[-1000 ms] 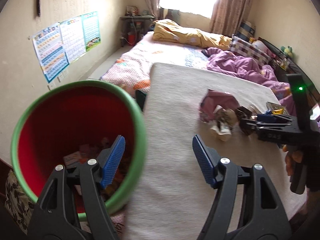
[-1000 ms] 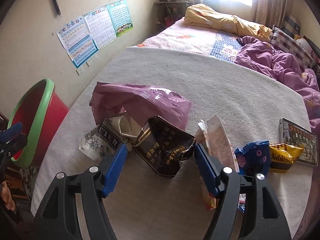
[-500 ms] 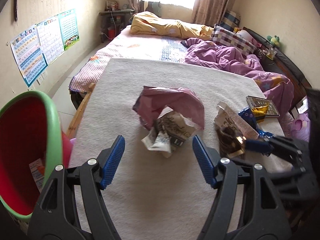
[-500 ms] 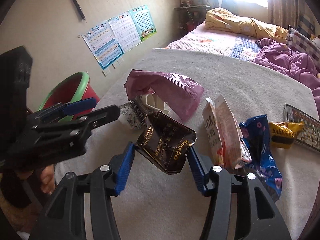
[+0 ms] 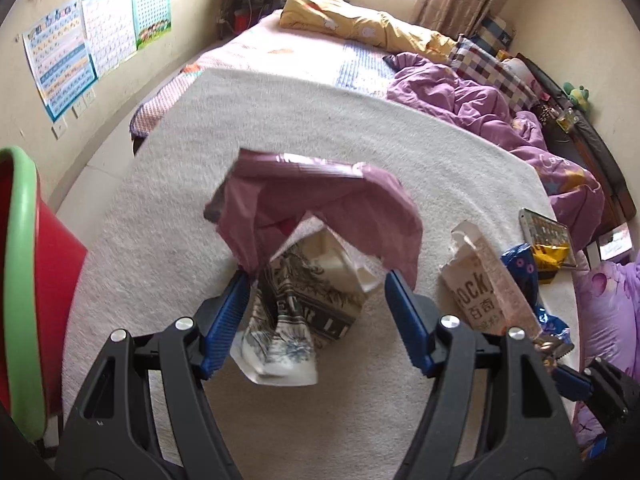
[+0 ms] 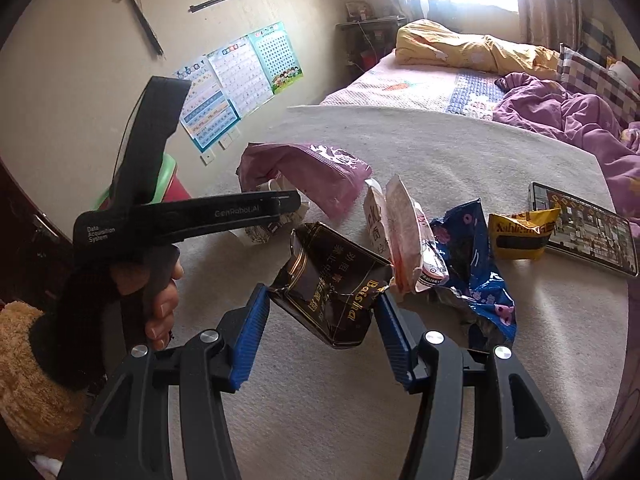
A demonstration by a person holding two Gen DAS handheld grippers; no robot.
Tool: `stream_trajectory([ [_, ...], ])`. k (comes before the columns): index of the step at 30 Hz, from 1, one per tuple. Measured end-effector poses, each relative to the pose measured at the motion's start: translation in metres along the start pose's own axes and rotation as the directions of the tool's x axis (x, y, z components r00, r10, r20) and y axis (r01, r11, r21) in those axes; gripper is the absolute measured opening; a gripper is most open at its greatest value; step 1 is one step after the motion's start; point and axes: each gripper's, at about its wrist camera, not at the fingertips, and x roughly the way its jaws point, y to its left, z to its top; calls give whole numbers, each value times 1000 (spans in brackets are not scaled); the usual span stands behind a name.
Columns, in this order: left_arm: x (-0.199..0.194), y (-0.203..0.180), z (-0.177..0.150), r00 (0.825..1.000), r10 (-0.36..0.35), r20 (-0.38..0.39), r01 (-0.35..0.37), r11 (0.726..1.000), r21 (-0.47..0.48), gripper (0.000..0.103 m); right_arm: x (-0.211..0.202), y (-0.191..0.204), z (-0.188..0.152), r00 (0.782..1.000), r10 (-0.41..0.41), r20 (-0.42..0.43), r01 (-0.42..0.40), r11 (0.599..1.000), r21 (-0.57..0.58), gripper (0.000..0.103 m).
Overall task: Collect trash
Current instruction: 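Grasp the patterned crumpled paper with the left tool while the right tool grasps the dark brown snack bag, then lift both held items and start carrying them toward the red bucket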
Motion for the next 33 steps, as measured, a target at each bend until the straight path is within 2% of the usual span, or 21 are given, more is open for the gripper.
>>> stream_trajectory([
  [3,4,5,-7,1000,5,-12,-5,1000,-9,63,-1,0,-2,1000,2,3,-2,1000,3,53],
  [5,1,7,-9,1000,1,-10,-1,1000,-1,49,-2,0,-2,1000,5,4,-5,1000,3,53],
  [8,-8,12,-10,1000,-20,11,20,1000,-17,49,-2,2,-2,1000,9,6,-9,1000,0,53],
  [14,-33,15,-24,998,-17,57,18,1000,-7,49,0,7,0,1000,20,6,-20,1000,-9,53],
  [24,-56,22,-61,992,88,90,-91,996,24,49,10,23,1,999,37,-10,-37,999,-38,53],
  [33,-77,33,-62,984,115,139,-121,992,36,49,16,41,4,998,54,-13,-54,996,-65,53],
])
